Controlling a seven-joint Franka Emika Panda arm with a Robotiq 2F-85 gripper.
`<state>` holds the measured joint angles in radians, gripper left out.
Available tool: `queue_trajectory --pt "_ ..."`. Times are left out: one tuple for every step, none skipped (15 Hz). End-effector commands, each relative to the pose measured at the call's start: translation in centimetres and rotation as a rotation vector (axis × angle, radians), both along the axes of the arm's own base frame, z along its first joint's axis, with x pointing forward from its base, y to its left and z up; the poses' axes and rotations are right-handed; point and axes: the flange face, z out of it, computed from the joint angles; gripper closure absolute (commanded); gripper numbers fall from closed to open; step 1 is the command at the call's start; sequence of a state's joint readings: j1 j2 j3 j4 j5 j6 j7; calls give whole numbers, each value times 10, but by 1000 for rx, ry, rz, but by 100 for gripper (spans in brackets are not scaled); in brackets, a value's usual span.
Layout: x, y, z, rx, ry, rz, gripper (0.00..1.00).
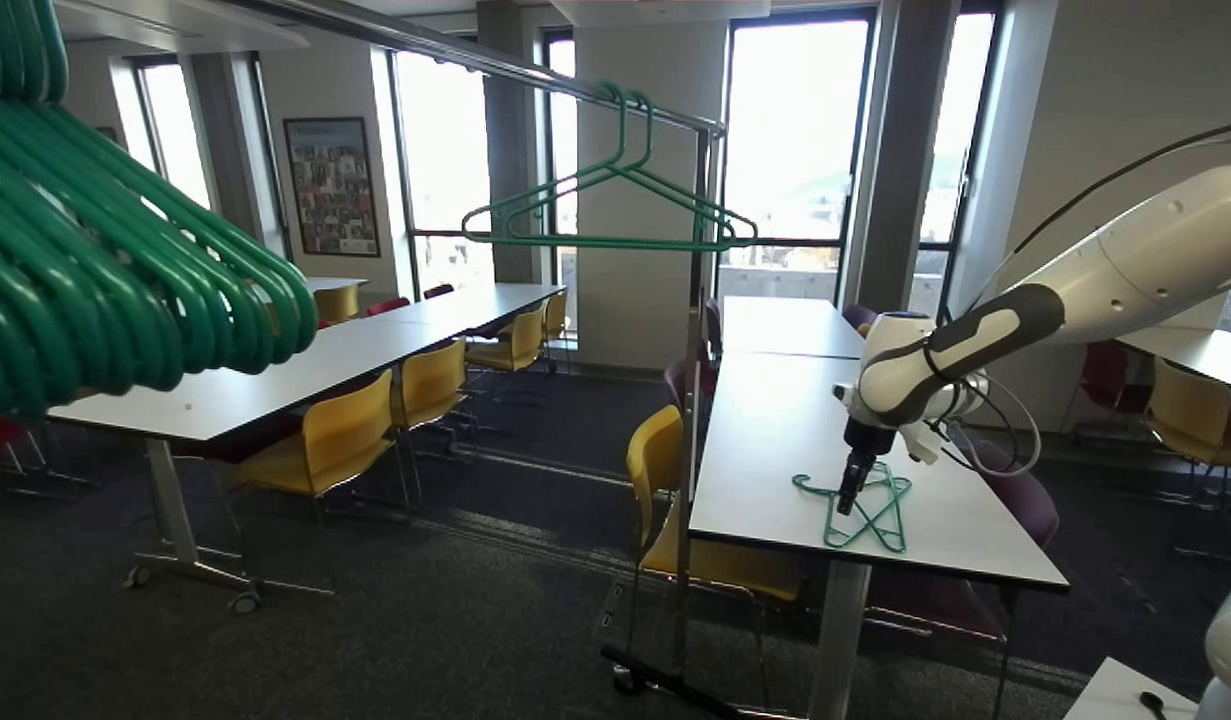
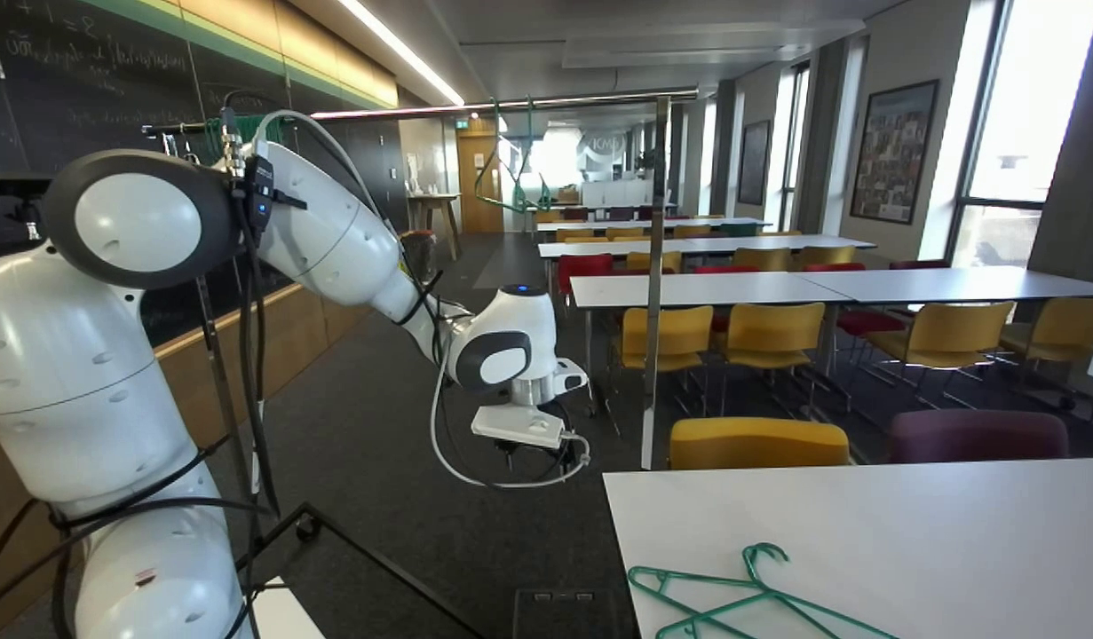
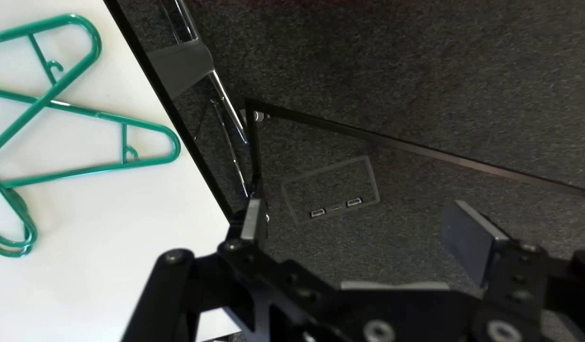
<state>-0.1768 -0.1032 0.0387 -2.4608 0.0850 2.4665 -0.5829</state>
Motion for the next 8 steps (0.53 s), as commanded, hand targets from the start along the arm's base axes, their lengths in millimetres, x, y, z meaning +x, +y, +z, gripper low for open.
queue_trajectory --pt "-3 -2 3 3 13 0 0" --pt "-4 -4 6 5 17 -2 0" --pt "-5 -4 8 5 16 -3 0" --pt "-5 -4 8 5 15 -3 0" --pt "-5 -4 8 5 15 -2 0" --pt "-5 -3 8 5 16 -1 0" --pt "-5 -3 8 5 16 -1 0" --pt "-5 -3 8 5 16 -1 0"
